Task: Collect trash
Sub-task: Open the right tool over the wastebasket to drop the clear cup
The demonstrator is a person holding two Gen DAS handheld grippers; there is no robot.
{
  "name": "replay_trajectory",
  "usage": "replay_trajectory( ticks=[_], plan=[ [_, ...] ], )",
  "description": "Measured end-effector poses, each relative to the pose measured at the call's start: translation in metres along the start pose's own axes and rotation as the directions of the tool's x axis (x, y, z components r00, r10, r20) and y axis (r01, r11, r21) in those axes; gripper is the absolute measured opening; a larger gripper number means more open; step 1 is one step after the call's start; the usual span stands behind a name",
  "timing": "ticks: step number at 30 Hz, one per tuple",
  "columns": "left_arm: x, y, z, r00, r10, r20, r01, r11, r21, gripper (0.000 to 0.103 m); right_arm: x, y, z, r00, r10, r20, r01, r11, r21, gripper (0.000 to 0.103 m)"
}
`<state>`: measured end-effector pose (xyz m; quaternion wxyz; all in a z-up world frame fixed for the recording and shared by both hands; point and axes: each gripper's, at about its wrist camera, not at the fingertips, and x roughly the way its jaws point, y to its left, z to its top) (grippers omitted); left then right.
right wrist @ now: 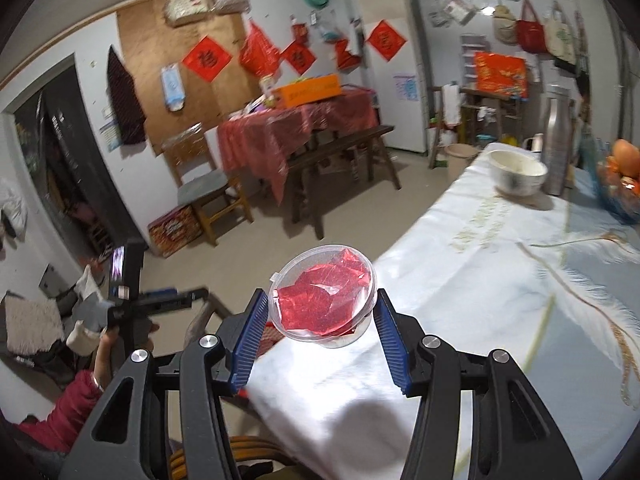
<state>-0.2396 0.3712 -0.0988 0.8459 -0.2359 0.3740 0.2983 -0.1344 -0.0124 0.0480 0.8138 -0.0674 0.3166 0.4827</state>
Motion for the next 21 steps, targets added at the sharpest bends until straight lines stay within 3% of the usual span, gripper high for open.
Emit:
replay_trajectory(
  ticks=[7,12,19,20,21],
  plan=[
    [-0.021,0.032,0.017,0.998,0.046,0.044,-0.043,0.997,-0.061,0.095,0.038,0.049,0.002,0.990,0.106,-0.098,-0.114,0.990,-0.078,0.054],
    [-0.031,0.045,0.022,0.993,0.103,0.059,-0.099,0.993,-0.067,0.096,0.069,0.093,0.005,0.970,0.169,-0.178,-0.194,0.971,-0.140,0.054],
    [-0.046,0.070,0.025,0.988,0.129,0.084,-0.120,0.987,-0.108,0.096,0.133,0.140,0.016,0.934,0.214,-0.286,-0.266,0.951,-0.157,0.054],
    [-0.049,0.074,0.026,0.988,0.130,0.087,-0.119,0.986,-0.118,0.096,0.141,0.144,0.018,0.932,0.217,-0.290,-0.270,0.950,-0.157,0.056],
    [-0.051,0.078,0.027,0.988,0.130,0.089,-0.118,0.985,-0.128,0.096,0.151,0.148,0.021,0.927,0.227,-0.299,-0.282,0.947,-0.156,0.065]
  ],
)
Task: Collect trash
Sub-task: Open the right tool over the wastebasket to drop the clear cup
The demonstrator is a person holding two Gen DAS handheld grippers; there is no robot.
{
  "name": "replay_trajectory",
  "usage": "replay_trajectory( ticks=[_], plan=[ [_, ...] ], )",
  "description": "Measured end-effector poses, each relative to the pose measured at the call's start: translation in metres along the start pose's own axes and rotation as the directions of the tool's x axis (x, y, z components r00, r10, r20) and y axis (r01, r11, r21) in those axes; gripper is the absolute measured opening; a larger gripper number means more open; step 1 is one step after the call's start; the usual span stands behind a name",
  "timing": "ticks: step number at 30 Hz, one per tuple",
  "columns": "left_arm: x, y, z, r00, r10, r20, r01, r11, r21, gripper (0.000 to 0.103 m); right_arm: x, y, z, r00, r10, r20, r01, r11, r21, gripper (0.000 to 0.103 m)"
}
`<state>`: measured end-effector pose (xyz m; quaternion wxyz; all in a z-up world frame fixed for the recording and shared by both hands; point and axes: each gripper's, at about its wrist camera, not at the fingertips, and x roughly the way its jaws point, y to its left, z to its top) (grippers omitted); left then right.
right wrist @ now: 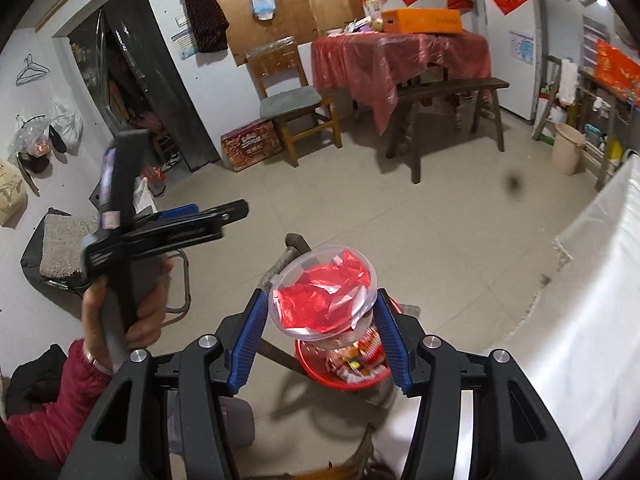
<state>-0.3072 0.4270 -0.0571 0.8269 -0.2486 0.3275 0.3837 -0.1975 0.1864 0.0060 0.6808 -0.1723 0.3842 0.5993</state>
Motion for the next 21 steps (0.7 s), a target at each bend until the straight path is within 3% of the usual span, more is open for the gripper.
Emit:
replay_trajectory(
  ticks=[2,5,10,21],
  plan=[
    [-0.002,0.006,0.001,1.000,-0.001,0.002,0.001,1.000,-0.012,0.096,0.014,0.001,0.008,1.000,-0.018,-0.003,0.018,1.000,0.009,0.070],
    [-0.006,0.010,0.003,1.000,-0.007,0.003,0.007,1.000,-0.017,0.096,0.017,-0.002,0.005,1.000,-0.025,-0.004,0.025,0.999,0.027,0.070],
    [-0.005,0.002,0.002,1.000,-0.014,-0.007,0.014,1.000,0.007,0.096,-0.002,-0.007,-0.014,0.997,-0.076,0.022,0.076,0.997,0.022,0.070],
    [-0.017,-0.034,-0.012,0.997,-0.054,-0.054,0.058,0.994,0.090,0.096,-0.037,-0.019,-0.034,0.995,-0.089,0.054,0.088,0.996,0.033,0.070]
  ],
)
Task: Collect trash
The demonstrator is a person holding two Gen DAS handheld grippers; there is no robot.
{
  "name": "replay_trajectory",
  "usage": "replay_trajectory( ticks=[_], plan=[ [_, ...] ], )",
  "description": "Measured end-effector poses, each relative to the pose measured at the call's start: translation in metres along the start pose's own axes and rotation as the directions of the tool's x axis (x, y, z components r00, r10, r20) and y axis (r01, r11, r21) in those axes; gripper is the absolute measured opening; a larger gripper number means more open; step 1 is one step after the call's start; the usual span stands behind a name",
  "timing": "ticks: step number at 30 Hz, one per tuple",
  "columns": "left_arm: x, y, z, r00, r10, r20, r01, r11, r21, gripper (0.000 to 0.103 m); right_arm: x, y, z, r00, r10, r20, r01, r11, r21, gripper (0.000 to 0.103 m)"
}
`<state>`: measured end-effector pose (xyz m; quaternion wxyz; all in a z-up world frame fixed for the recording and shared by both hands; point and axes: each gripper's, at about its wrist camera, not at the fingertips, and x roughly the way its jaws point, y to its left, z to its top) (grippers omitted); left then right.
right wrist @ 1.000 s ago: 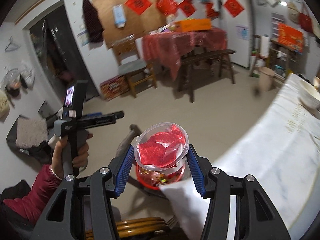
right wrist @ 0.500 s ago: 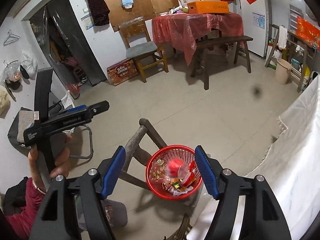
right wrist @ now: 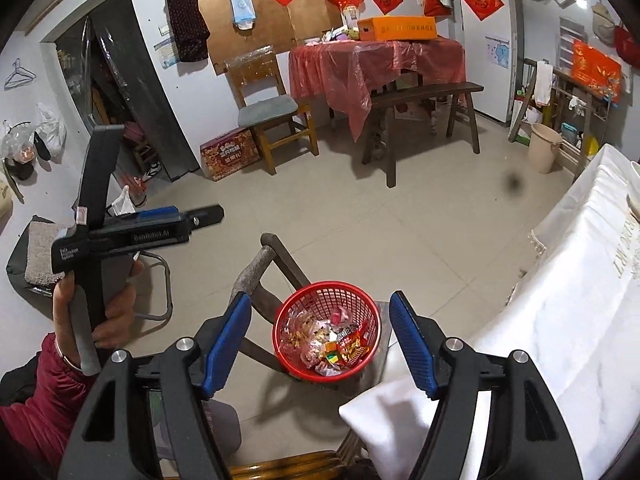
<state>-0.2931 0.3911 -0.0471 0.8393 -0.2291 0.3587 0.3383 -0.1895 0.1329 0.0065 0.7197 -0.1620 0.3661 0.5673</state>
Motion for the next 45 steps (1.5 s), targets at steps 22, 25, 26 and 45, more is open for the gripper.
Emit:
replay_trajectory(
  ticks=[22,25,26,45],
  plan=[
    [-0.041,0.026,-0.064,0.973,0.226,-0.046,-0.223,0.973,0.060,0.096,-0.046,0.019,0.008,0.998,0.000,0.060,-0.001,1.000,0.011,0.080],
    [-0.036,0.031,-0.068,0.975,0.215,-0.054,-0.212,0.976,0.047,0.096,-0.033,0.026,0.003,1.000,-0.002,0.025,0.002,1.000,-0.002,0.080],
    [-0.035,0.031,-0.068,0.977,0.208,-0.052,-0.206,0.978,0.045,0.096,-0.029,0.028,0.002,1.000,0.000,0.015,0.000,1.000,-0.003,0.080],
    [-0.003,0.007,-0.083,0.977,0.195,-0.084,-0.185,0.976,0.117,0.096,0.044,0.034,-0.043,0.981,-0.051,-0.185,0.051,0.999,-0.008,0.080]
  ],
)
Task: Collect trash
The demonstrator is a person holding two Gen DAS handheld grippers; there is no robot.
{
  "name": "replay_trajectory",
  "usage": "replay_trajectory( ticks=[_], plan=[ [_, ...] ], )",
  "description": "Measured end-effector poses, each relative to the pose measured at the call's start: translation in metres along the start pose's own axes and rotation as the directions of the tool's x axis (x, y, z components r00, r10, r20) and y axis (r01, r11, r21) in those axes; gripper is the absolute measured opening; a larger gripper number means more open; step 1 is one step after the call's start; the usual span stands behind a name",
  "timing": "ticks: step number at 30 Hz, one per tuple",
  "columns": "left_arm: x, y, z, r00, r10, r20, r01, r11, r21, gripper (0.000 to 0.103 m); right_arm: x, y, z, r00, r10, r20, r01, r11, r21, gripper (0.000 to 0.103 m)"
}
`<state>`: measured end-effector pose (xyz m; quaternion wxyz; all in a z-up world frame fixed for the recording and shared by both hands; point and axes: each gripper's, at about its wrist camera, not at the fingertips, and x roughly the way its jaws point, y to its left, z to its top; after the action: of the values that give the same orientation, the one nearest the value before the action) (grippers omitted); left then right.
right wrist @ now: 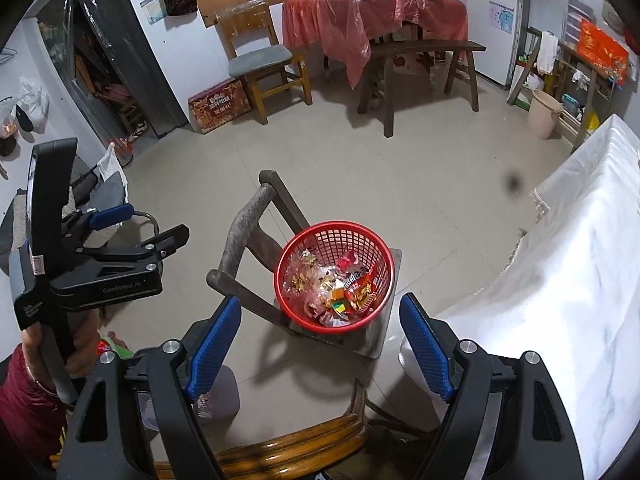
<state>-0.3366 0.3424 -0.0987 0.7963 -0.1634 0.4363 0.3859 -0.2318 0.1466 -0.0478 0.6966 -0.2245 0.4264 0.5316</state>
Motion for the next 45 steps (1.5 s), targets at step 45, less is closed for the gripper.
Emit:
replay_trajectory(
  ticks=[45],
  plan=[
    [0.014,-0.030,-0.006,0.998,-0.058,-0.028,0.060,0.995,0.080,0.096,0.006,0.001,-0.008,0.999,-0.039,-0.009,0.038,0.999,-0.034,0.082]
  ],
)
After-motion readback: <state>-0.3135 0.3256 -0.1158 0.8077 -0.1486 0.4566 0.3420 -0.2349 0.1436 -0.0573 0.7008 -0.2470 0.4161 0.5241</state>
